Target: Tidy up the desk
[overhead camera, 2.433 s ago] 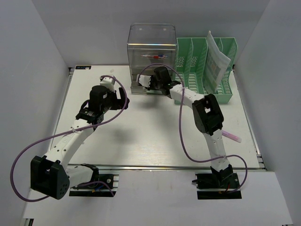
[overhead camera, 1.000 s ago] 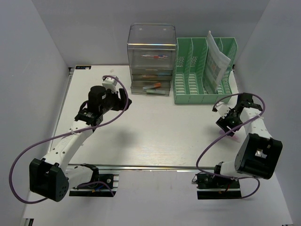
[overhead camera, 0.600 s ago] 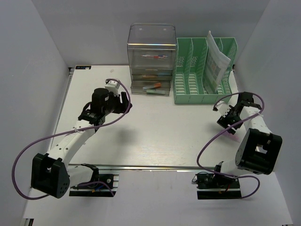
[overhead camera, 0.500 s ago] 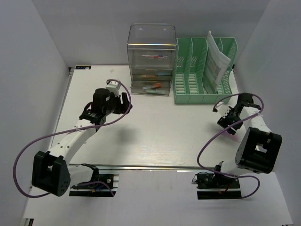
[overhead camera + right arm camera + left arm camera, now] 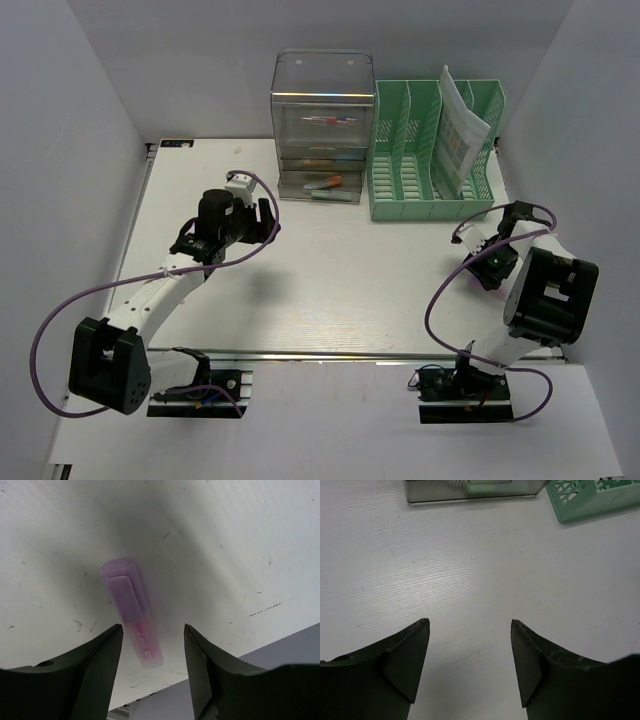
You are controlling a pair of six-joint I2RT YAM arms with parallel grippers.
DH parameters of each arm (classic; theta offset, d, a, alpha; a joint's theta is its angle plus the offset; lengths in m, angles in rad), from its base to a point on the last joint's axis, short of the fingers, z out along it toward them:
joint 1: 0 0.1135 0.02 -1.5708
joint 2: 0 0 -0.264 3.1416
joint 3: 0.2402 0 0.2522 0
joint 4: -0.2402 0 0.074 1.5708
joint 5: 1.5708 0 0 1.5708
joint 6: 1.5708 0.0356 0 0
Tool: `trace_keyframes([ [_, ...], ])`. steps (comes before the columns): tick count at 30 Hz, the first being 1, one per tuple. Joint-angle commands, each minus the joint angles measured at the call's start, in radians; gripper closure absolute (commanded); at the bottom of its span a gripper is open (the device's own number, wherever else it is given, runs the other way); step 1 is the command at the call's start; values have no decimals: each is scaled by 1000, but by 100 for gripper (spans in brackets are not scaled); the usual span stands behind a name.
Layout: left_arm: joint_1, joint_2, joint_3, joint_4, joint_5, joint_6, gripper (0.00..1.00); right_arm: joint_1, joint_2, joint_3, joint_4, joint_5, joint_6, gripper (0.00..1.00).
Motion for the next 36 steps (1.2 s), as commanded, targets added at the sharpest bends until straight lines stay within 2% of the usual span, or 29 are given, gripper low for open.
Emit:
trace_keyframes([
  [1, 4, -5, -7, 20, -2, 13, 24, -5, 5, 2, -13, -5, -101, 42],
  [15, 4, -26, -10, 24, 1, 14, 24, -4, 34, -77, 44, 33, -111, 46],
  [17, 4, -29, -11, 24, 0, 14, 24, -2, 34, -95, 61, 44, -113, 51],
  [19, 4, -34, -13, 25, 0, 14, 24, -1, 36, -114, 69, 73, -118, 62],
  [20, 4, -37, -13, 25, -2, 14, 24, -2, 34, -115, 66, 77, -118, 73],
  [23, 4, -45, -11, 25, -2, 13, 24, -1, 18, -92, 31, 59, -115, 89],
  [25, 4, -52, -13, 28, 3, 10, 24, 10, -7, -62, -41, -29, -110, 92],
  [31, 4, -55, -13, 34, 15, 1, 24, 128, -124, 127, -184, -256, -62, 98],
  [36, 4, -66, -11, 39, 23, -9, 24, 422, -131, 280, -158, -355, 63, 100],
])
